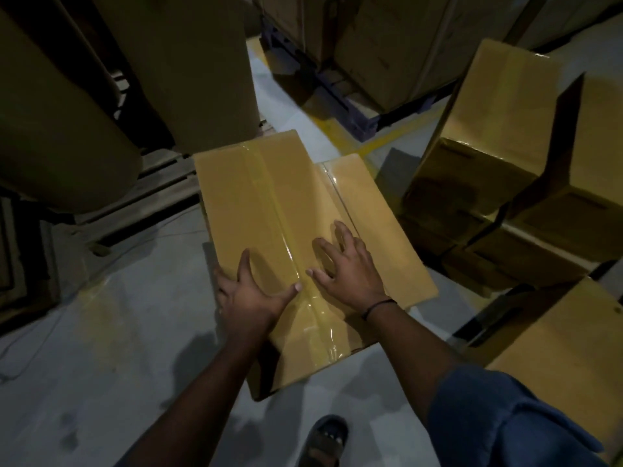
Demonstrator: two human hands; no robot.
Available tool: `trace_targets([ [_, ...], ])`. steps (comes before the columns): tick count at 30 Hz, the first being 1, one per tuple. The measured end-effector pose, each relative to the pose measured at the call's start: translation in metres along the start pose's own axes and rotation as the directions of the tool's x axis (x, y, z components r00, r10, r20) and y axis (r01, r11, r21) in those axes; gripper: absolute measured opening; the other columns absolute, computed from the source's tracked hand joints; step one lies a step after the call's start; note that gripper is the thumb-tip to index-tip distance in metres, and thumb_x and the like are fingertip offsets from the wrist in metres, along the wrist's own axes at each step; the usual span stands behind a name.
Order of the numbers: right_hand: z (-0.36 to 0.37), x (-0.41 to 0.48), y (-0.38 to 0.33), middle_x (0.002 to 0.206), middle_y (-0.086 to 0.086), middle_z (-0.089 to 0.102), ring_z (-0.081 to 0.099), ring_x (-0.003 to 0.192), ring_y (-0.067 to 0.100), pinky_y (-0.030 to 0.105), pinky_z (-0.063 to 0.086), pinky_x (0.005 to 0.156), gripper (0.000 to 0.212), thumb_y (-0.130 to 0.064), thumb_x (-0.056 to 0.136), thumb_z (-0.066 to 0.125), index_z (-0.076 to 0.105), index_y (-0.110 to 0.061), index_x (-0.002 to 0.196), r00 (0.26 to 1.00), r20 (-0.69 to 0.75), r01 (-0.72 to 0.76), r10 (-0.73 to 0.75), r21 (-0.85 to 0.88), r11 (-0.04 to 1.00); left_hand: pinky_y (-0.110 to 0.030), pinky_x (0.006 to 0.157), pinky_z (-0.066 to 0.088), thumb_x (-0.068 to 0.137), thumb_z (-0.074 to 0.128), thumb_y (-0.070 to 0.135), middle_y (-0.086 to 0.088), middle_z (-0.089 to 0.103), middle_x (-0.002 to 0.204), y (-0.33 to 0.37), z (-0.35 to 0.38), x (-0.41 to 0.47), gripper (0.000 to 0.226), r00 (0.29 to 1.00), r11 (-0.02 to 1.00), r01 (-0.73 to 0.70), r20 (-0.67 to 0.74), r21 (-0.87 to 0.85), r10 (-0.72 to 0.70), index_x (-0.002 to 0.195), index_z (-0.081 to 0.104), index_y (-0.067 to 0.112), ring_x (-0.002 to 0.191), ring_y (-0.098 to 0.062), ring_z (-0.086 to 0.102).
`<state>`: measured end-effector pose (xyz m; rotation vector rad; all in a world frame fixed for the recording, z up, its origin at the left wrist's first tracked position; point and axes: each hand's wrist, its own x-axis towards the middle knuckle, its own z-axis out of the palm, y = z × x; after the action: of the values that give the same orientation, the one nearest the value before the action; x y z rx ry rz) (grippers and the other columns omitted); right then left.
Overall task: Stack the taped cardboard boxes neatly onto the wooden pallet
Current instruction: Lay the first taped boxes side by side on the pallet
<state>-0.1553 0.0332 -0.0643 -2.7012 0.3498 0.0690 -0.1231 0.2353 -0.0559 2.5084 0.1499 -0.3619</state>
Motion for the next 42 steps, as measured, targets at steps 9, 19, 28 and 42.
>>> trace_targets([
  [9,-0.075,-0.110,0.099,0.166,-0.002,0.014,0.028,0.145,0.034,0.053,0.035,0.115,0.058,-0.062,0.091,0.059,0.052,-0.035,0.142,0.968,-0.184,-0.168,0.168,0.016,0.986,-0.061,0.115,0.035,0.055,0.078,0.086,-0.002,-0.009,0.167,0.085,0.052,-0.106,0.124,0.963,0.968,-0.249,0.104,0.008,0.247,0.157,0.020,0.046,0.145,-0.050,0.027],
  [19,-0.158,-0.361,0.232,0.170,-0.002,-0.002,0.012,0.148,0.039,0.054,0.025,0.119,0.071,-0.067,0.087,0.060,0.042,-0.038,0.149,0.854,-0.164,-0.497,0.494,0.025,0.868,-0.062,0.113,0.037,0.058,0.082,0.079,-0.004,-0.017,0.167,0.181,0.146,-0.317,0.124,0.777,0.823,-0.566,0.359,0.042,0.516,0.159,0.019,0.045,0.148,-0.049,0.019],
  [28,-0.165,-0.607,0.307,0.170,-0.004,-0.003,0.012,0.147,0.038,0.052,0.024,0.121,0.079,-0.073,0.084,0.059,0.039,-0.038,0.151,0.657,-0.152,-0.727,0.738,0.131,0.674,-0.061,0.113,0.038,0.053,0.075,0.089,-0.002,-0.014,0.168,0.201,0.228,-0.515,0.127,0.517,0.636,-0.771,0.597,0.016,0.613,0.157,0.016,0.047,0.147,-0.047,0.023],
  [42,-0.091,-0.764,0.362,0.169,-0.004,-0.014,0.001,0.152,0.042,0.052,0.020,0.121,0.086,-0.074,0.084,0.061,0.030,-0.037,0.156,0.385,0.051,-0.889,0.922,0.287,0.356,-0.056,0.114,0.041,0.063,0.084,0.071,-0.005,-0.022,0.168,0.187,0.344,-0.620,0.122,0.138,0.358,-0.931,0.841,-0.069,0.523,0.159,0.011,0.049,0.150,-0.046,0.020],
])
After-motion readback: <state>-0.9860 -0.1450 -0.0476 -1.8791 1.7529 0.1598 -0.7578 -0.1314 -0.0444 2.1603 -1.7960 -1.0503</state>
